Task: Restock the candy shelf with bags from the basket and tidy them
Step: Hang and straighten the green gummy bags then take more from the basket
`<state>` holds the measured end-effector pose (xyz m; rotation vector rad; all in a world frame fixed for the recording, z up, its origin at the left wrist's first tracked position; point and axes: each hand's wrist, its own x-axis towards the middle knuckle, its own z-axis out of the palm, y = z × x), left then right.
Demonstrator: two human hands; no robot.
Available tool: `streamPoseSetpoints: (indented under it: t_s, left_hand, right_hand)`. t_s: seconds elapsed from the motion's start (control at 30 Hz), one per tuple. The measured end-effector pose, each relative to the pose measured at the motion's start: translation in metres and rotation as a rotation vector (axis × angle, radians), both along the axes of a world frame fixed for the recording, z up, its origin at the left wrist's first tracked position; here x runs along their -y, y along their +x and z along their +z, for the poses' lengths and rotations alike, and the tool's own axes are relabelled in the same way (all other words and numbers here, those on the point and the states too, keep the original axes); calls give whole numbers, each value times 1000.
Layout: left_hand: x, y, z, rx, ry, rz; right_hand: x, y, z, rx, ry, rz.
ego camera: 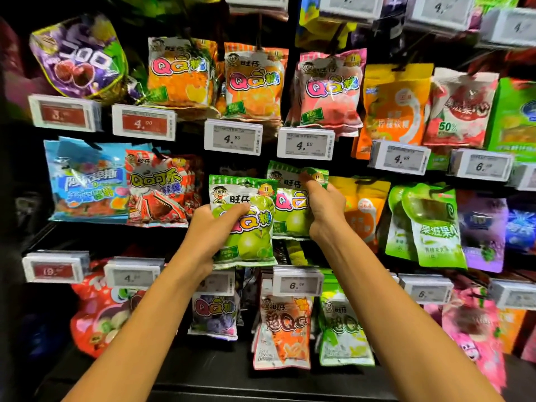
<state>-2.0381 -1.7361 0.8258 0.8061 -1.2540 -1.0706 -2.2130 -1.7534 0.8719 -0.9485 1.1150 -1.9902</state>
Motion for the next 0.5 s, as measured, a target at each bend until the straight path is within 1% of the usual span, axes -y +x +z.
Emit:
streamPoseSetpoints:
  t_s: [0.23,0.37,0.5]
  left_hand:
    - [1,2,1,-8,-34,7]
    - [4,3,-1,8,-27,-9]
    - [5,-1,-2,-3,-38,-32]
  right_hand:
    - [3,1,-6,-86,-36,-46]
    - [-7,0,-14,-32,-142,41]
    - [-11,-1,-8,22,-169,18]
